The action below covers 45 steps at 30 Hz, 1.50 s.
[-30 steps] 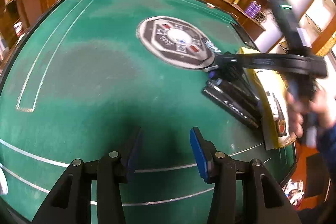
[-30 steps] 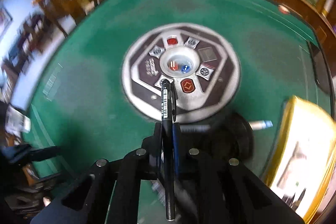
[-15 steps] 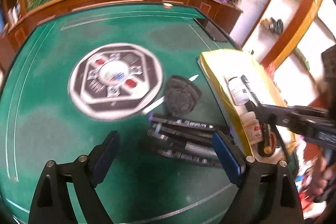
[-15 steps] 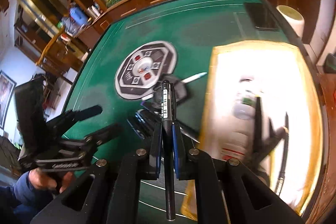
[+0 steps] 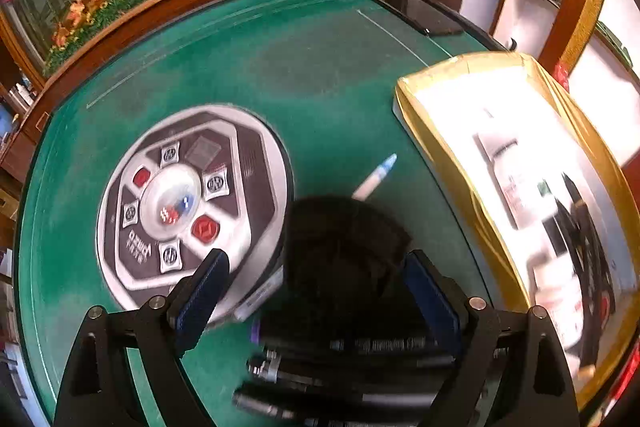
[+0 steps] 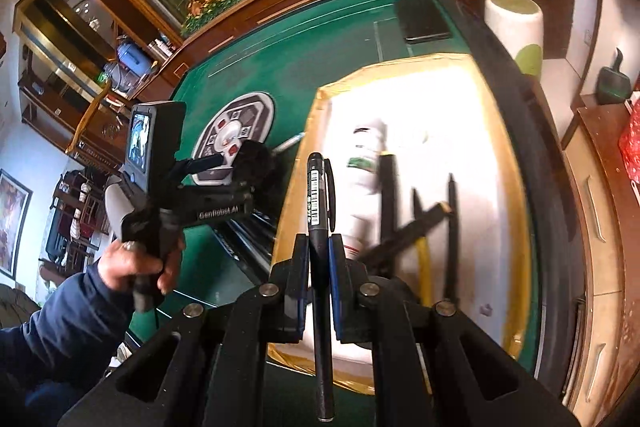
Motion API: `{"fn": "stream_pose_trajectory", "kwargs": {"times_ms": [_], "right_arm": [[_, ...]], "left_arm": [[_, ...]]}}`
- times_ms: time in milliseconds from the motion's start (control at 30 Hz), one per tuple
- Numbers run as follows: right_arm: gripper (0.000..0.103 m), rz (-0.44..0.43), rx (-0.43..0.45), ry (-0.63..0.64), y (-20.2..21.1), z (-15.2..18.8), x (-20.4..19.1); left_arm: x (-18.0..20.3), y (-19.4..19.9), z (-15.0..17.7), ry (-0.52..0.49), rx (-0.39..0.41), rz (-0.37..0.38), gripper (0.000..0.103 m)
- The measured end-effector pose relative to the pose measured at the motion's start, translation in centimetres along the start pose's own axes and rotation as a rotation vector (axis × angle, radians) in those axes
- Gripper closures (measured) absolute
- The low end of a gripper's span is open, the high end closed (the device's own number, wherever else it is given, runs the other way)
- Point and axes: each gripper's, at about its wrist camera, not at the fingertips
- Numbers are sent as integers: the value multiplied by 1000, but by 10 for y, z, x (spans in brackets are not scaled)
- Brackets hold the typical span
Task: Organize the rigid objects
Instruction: 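Carry the black marker and fan-shaped holder into the tray and release both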
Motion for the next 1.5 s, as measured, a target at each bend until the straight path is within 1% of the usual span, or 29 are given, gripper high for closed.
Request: {"fn": "stream_pose_trajectory", "kwargs": {"times_ms": [33, 67, 233, 400, 500, 667, 833, 933, 1067, 1133, 1167, 1200, 1300, 1367, 1500], "right_arm": [[94, 3, 2, -4, 2, 0, 3], [94, 7, 5, -10, 6, 0, 7], [94, 18, 11, -18, 16, -1, 17], [94, 29, 8, -20, 17, -2, 24], [94, 32, 6, -38, 15, -4, 30], [94, 51, 2, -71, 10, -9, 40], [94, 76, -10, -65, 3, -19, 45], [94, 96, -12, -60, -1, -25, 51], [94, 131, -21, -66, -11, -36, 65], [94, 150, -24, -71, -15, -40, 72], [94, 148, -22, -85, -17, -42, 77], [94, 132, -25, -108, -19, -45, 83], [94, 136, -45, -131, -27, -49, 94], [94, 130, -54, -152, -31, -50, 99], [94, 135, -63, -155, -35, -50, 104]], "left_arm": [[1, -1, -1, 7, 5, 9, 22], [1, -1, -1, 18, 7, 19, 35], [1, 2, 0, 67, 11, 33, 36], [-8, 23, 9, 130, 32, 64, 36], [-9, 40, 13, 142, 47, 87, 36], [0, 73, 7, 137, 90, 145, 36], [31, 94, -6, 103, 101, 246, 37], [56, 92, -12, 82, 71, 292, 37], [83, 85, -18, 52, 41, 302, 37], [94, 79, -23, 41, 25, 319, 37], [100, 78, -26, 32, 19, 324, 37], [105, 75, -28, 24, 15, 318, 37], [118, 66, -33, 7, -8, 322, 37], [124, 63, -33, -2, -7, 309, 37], [130, 65, -32, -15, 6, 312, 37]]}}
Point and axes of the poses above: each gripper's, at about its wrist camera, not at the fingertips, and y roughly against the way its jaws point, x to its right, z to its underside, and after that the axes turned 13 degrees about -z, right-handed
